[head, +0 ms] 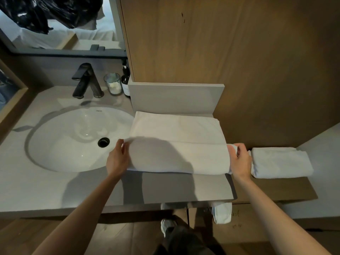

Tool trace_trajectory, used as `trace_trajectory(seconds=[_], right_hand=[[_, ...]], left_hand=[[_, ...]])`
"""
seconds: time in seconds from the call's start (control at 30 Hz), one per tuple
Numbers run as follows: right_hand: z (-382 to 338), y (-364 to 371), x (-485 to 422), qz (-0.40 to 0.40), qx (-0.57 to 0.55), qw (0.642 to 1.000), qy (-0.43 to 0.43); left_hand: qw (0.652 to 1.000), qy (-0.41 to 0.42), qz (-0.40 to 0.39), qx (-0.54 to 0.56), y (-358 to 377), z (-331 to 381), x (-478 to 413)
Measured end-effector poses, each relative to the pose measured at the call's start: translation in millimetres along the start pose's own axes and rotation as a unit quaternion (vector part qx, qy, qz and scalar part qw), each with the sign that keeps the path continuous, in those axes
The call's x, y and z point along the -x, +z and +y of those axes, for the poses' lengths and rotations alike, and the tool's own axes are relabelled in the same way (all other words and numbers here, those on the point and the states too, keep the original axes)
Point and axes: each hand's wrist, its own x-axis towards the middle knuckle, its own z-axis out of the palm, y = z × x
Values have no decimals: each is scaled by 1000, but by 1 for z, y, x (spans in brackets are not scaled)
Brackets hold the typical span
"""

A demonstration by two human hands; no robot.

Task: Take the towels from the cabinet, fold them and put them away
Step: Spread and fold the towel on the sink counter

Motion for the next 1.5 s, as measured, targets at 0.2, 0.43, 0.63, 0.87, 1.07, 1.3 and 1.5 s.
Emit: trace_trajectory(seconds=[0.2,0.43,0.63,0.87,1.07,1.3,1.5], right_hand=[[0,-6,-5,-37,-82,996,4],[-3,-22,34,-19,-116,992,-34],[26,-45,72,-92,-20,989,-118],[74,-64,99,-120,227,947,-192],[63,-64,106,-55,109,990,-66],[34,-40,91,-122,-85,965,216],[37,-34,73,-88,-55,964,243]], left_hand=[[991,38,19,126,-4,12,1],[966,29,-24,254,-18,-2,35],[976,108,-121,145,-33,-41,54],[933,338,-125,-17,-57,-82,67],[943,316,-97,-34,-54,-92,74],[928,362,-79,-30,-55,-93,74],[926,365,-87,-48,-55,-91,74]])
